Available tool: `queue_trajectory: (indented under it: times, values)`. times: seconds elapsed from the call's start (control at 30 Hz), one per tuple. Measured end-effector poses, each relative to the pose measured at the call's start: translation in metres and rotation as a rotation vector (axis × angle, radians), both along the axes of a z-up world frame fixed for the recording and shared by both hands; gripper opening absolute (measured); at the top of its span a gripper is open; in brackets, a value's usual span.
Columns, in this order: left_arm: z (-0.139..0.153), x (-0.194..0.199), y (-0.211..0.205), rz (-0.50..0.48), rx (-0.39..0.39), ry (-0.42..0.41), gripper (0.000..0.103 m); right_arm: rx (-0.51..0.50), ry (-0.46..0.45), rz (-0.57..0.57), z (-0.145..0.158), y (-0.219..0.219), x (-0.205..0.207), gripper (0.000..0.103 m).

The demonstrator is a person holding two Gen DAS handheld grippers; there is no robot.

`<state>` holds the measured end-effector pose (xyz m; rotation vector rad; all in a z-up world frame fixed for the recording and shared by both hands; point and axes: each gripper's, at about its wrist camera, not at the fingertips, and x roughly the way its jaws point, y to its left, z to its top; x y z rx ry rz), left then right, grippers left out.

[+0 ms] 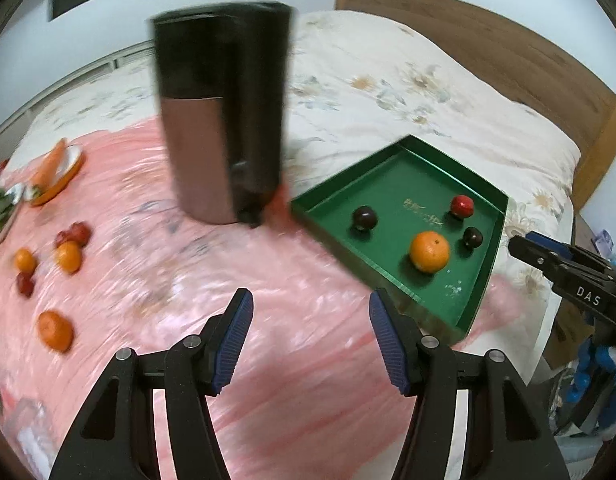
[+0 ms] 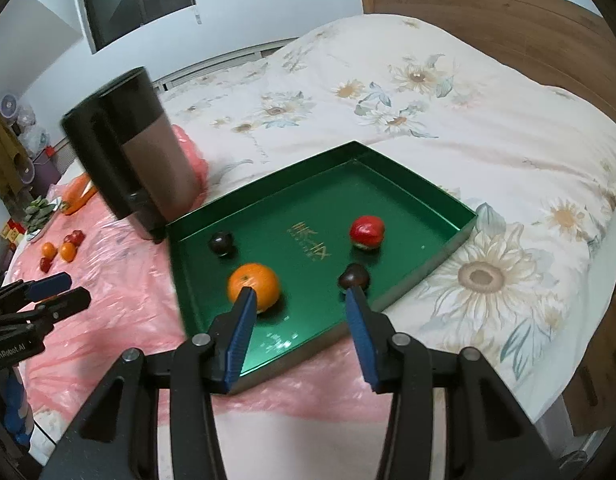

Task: Organize fruits
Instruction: 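Move both tools back from the green tray toward the remaining fruit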

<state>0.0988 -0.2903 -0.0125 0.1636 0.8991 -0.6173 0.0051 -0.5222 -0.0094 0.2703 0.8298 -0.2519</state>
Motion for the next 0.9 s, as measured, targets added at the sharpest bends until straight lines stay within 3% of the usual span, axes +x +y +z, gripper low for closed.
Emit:
queue_trajectory:
  times: [0.13,0.9]
  values:
    - [0.006,-0.013,0.036,0.046,-0.009,-0.021,0.055,-0.006,-0.007,0.017,0.007,0.018,-0.012,0.065]
    - [0.045,-0.098,0.173,0.244,0.025,-0.14,0.055,0.0,-0.071,0.297,0.041,0.172,-0.035,0.065]
